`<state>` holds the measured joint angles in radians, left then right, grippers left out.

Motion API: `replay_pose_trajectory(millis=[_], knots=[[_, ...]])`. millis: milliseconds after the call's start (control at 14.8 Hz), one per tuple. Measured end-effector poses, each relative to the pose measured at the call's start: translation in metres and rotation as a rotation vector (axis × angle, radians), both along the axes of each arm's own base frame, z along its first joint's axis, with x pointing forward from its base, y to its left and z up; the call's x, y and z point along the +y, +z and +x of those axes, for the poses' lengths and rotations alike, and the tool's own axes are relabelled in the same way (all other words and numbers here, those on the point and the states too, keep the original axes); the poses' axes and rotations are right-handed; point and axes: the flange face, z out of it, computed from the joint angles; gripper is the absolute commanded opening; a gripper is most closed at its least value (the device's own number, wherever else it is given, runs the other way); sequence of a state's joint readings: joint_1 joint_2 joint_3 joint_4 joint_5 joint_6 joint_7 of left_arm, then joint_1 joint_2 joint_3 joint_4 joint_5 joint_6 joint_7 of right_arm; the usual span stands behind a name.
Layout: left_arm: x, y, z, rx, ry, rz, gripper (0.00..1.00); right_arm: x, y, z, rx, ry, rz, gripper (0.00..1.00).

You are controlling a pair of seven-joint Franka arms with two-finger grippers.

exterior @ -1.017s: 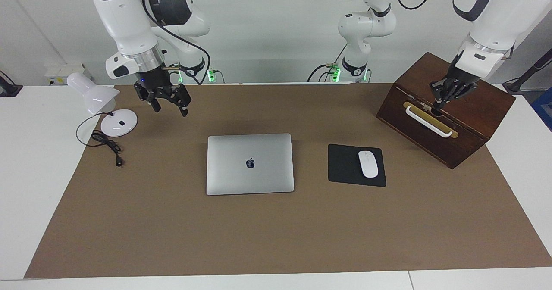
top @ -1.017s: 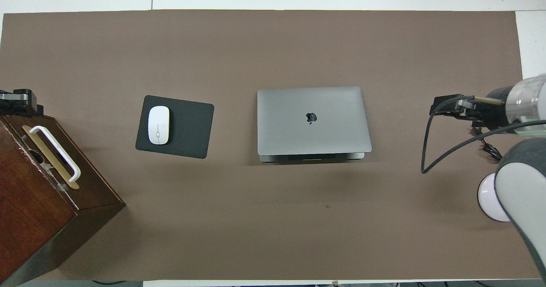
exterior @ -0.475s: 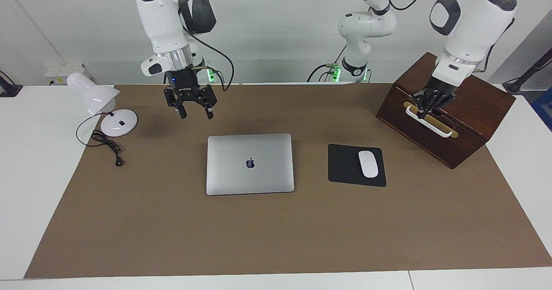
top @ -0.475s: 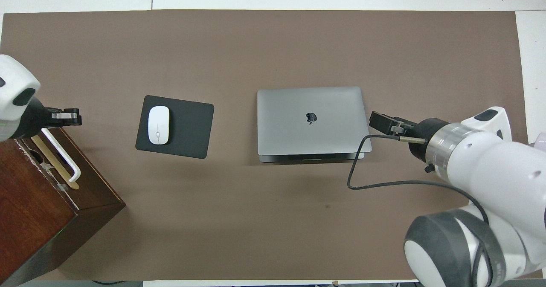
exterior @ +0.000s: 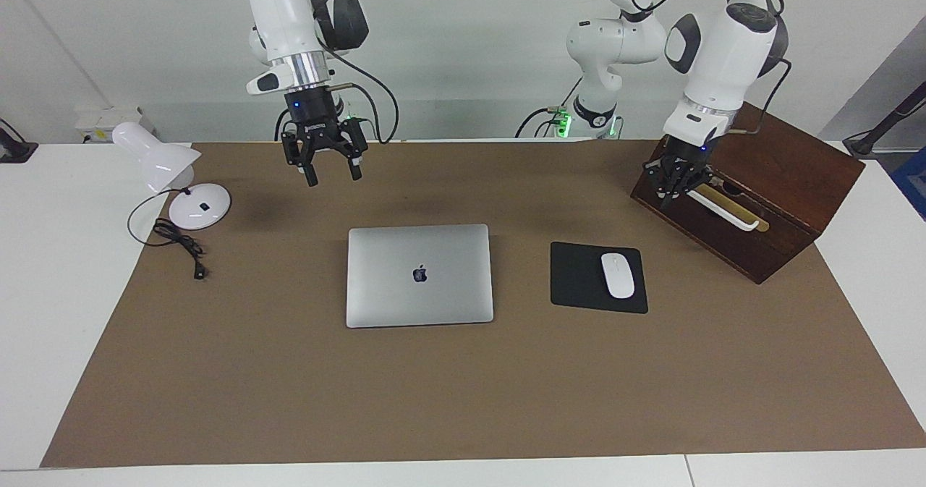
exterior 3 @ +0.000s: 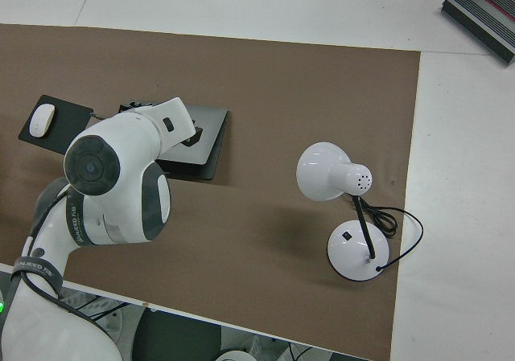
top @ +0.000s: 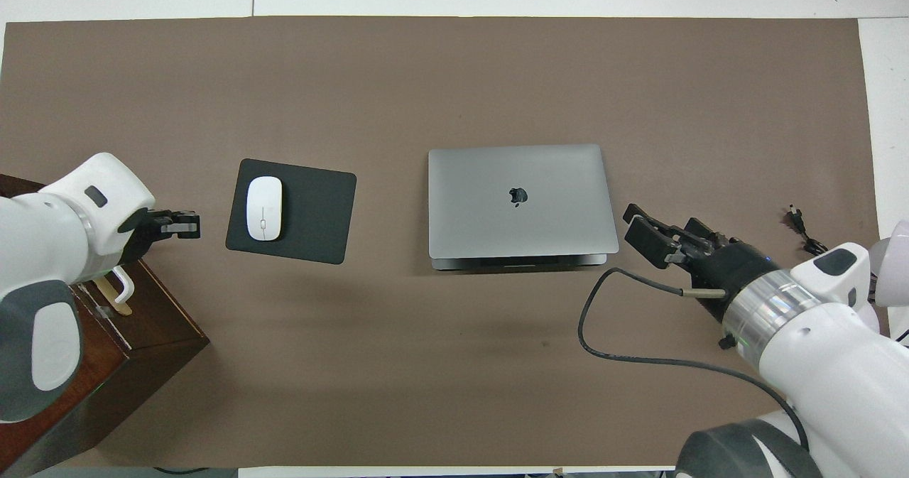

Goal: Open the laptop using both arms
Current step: 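Move the right gripper toward the laptop while the left gripper advances, then bring both grippers to the laptop's near edge, one at each corner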

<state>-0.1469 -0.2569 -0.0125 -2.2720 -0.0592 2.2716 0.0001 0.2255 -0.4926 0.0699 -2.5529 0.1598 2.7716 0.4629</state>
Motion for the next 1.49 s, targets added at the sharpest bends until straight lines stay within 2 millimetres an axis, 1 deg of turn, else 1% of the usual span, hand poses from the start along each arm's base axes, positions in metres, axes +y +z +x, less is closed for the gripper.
replay_pose_trajectory(millis=[136, 339, 475, 678, 814, 1017, 1153, 1356, 1492], knots=[[-0.013, -0.018, -0.012, -0.037, -0.023, -0.005, 0.0, 0.0, -0.007, -0.019, -0.029, -0.035, 0.098, 1.0], [-0.035, -0.043, -0.029, -0.083, -0.037, -0.022, 0.0, 0.0, -0.013, -0.044, -0.027, -0.122, 0.297, 1.0], [-0.051, -0.056, -0.039, -0.107, -0.046, -0.036, 0.0, -0.003, -0.015, -0.055, 0.001, -0.176, 0.414, 1.0], [-0.073, -0.069, -0.052, -0.138, -0.065, -0.057, 0.0, -0.005, -0.019, -0.066, 0.048, -0.245, 0.554, 1.0], [-0.09, -0.08, -0.062, -0.17, -0.083, -0.077, 0.0, 0.003, -0.025, -0.073, 0.074, -0.304, 0.654, 1.0], [-0.113, -0.105, -0.079, -0.214, -0.111, -0.106, 0.0, 0.03, -0.037, -0.093, 0.1, -0.371, 0.753, 1.0], [-0.122, -0.117, -0.085, -0.251, -0.131, -0.122, 0.0, 0.036, -0.044, -0.099, 0.128, -0.413, 0.803, 1.0], [-0.142, -0.132, -0.091, -0.302, -0.173, -0.146, 0.0, 0.03, -0.055, -0.101, 0.179, -0.5, 0.89, 1.0], [-0.155, -0.141, -0.096, -0.312, -0.201, -0.156, 0.0, 0.026, -0.066, -0.099, 0.193, -0.552, 0.901, 1.0]])
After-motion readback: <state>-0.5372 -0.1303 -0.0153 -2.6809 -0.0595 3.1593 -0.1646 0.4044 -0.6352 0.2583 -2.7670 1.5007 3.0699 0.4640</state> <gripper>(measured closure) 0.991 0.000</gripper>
